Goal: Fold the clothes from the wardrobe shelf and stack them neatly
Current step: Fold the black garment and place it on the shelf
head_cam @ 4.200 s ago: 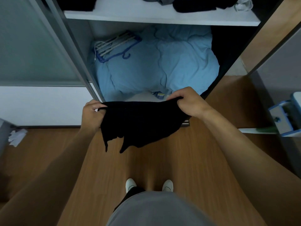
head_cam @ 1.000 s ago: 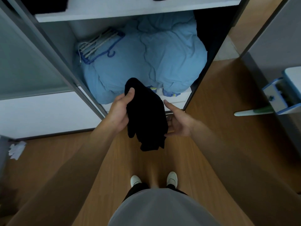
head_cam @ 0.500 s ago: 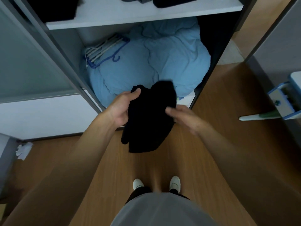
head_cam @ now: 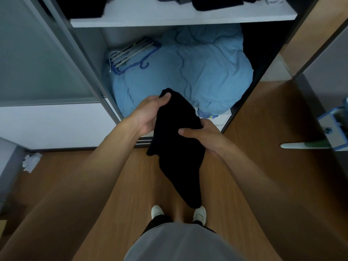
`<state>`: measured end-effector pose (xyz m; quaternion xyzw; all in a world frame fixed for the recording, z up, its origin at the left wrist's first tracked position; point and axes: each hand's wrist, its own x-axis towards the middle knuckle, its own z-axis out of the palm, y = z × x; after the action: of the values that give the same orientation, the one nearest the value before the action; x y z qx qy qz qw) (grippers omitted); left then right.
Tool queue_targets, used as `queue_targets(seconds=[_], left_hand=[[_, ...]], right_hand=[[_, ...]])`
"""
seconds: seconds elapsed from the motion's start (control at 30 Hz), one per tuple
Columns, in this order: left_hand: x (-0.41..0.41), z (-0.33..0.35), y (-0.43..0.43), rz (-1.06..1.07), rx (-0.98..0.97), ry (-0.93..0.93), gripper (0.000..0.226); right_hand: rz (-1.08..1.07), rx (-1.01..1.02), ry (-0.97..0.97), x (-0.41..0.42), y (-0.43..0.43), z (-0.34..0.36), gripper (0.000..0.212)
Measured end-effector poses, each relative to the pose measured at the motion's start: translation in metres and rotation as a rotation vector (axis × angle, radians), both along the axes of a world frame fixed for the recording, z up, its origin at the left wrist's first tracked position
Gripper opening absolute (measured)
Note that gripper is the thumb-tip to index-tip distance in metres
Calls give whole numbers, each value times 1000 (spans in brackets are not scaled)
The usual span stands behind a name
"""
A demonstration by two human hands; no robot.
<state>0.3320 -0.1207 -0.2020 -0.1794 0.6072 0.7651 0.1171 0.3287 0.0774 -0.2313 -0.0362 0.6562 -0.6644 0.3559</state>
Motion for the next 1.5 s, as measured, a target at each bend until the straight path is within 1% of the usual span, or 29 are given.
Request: queue_targets(seconds=[0.03, 0.1, 0.17, 0.2, 0.27, 0.33, 0.37, 0.4, 0.47, 0.5, 0.57, 0.63, 0.7, 0.73, 0.77, 0.83, 0.9, 0.97, 1.03, 1.1, 1.2, 1.27, 1.3, 1.33, 1.37, 1.43, 1.47, 1.5], left_hand=[[3, -6, -4, -18, 39, 9, 32], [15, -23, -14, -140, 105, 5, 40], [32, -43, -16, -290, 95, -19, 37], [38, -50, -14, -316, 76, -21, 33], [43, -54, -7, -232, 20, -2, 22], [41, -49, -4, -99, 10, 5, 19], [39, -47, -4, -53, 66, 9, 19], [36, -45, -5, -31, 132, 16, 19], [34, -40, -6, -38, 233, 7, 23], [34, -39, -6, -49, 268, -10, 27], [34, -39, -8, -37, 342, -67, 38], [41, -43, -13, -76, 377, -94, 44], [52, -51, -13, -215, 308, -90, 40], [57, -55, -11, -250, 245, -85, 39], [58, -58, -8, -229, 192, -73, 39], [55, -58, -2, -72, 161, -38, 39], [49, -52, 2, 52, 211, -12, 36], [45, -46, 3, 124, 266, -7, 26], [43, -42, 3, 200, 278, -28, 25], [41, -39, 3, 261, 253, -50, 28], [42, -37, 2, 252, 236, -55, 28], [43, -37, 0, 236, 243, -59, 32], [44, -37, -2, 224, 241, -59, 33], [44, -38, -3, 207, 236, -51, 32], [44, -39, -5, 190, 229, -38, 28], [45, -41, -10, 167, 203, -22, 20], [46, -42, -13, 160, 185, -25, 18], [47, -44, -17, 151, 171, -35, 19]], right_hand=[[-76, -52, -39, 2, 0, 3, 33], [-194, -116, -101, 4, 1, 8, 33], [-274, -113, -140, 3, 1, 13, 38], [-300, -94, -154, 1, 0, 16, 41], [-320, -73, -189, -5, 4, 22, 47], [-263, -141, -210, -12, 15, 26, 47], [-203, -168, -183, -13, 21, 27, 46], [-131, -150, -129, -12, 26, 26, 47], [-2, -60, -28, -7, 31, 20, 49], [24, -36, -4, -3, 29, 16, 48], [-32, -35, 37, 1, 22, 11, 43], [-144, -94, 9, 1, 16, 10, 37], [-211, -142, -72, -2, 13, 10, 32], [-224, -121, -106, -4, 13, 12, 31], [-222, -75, -133, -7, 13, 13, 31], [-192, 13, -179, -12, 16, 15, 32], [-158, 58, -222, -17, 26, 15, 34], [-82, 122, -234, -21, 38, 13, 43], [-27, 175, -224, -22, 49, 9, 47], [-120, 117, -218, -25, 56, 0, 45], [-304, -107, -236, -23, 57, -11, 38], [-325, -204, -260, -18, 54, -15, 38], [-308, -216, -264, -16, 53, -17, 39], [-281, -189, -264, -14, 51, -18, 40], [-244, -117, -258, -14, 50, -17, 40], [-148, 113, -238, -17, 48, -12, 38], [-107, 196, -245, -19, 49, -10, 34], [-98, 218, -260, -23, 50, -8, 31]])
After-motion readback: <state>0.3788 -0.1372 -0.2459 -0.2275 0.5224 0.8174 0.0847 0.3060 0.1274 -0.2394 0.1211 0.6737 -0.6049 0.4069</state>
